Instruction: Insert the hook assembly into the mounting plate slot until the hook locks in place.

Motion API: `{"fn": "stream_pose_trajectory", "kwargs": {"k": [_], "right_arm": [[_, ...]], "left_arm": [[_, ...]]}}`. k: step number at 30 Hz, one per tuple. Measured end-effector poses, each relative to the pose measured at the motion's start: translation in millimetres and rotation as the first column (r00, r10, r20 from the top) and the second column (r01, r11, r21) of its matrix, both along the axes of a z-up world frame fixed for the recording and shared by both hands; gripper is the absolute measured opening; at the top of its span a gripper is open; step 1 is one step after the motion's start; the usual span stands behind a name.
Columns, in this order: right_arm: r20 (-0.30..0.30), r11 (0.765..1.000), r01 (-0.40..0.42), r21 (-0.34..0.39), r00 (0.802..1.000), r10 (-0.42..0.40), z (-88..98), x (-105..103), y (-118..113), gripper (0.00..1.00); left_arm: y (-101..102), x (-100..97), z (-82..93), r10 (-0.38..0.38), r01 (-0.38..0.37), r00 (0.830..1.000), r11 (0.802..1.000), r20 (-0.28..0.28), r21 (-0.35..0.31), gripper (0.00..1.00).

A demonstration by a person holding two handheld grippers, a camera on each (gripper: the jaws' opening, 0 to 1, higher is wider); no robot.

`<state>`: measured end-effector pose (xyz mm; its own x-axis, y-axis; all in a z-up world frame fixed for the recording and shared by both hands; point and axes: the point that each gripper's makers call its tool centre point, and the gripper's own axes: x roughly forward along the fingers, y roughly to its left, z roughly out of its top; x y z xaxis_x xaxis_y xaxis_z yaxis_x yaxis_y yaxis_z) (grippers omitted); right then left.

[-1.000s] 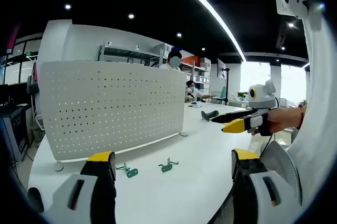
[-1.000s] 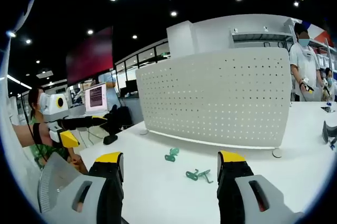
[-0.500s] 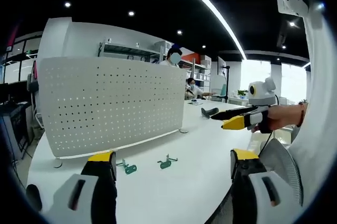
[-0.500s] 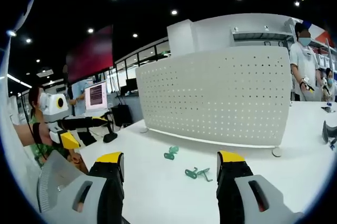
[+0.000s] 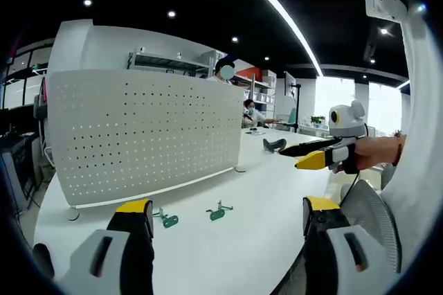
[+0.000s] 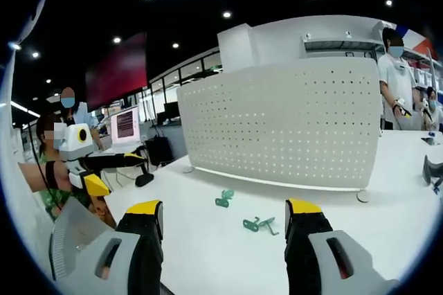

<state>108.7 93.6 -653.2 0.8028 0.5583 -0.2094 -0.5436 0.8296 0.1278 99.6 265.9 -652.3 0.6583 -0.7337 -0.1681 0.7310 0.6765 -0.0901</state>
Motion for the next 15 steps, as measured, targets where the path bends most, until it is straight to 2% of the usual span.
{"fn": "stream_pose_trajectory", "kwargs": {"k": [15], "right_arm": [[-0.005,1.0,0.012,-0.019,1.0,-0.013,-0.4,-2,2,0.72]], "left_arm": [[0,10.7,-4.3,-0.014,0.014,1.0,1.0,-0.004,-0.009,0.91]]}}
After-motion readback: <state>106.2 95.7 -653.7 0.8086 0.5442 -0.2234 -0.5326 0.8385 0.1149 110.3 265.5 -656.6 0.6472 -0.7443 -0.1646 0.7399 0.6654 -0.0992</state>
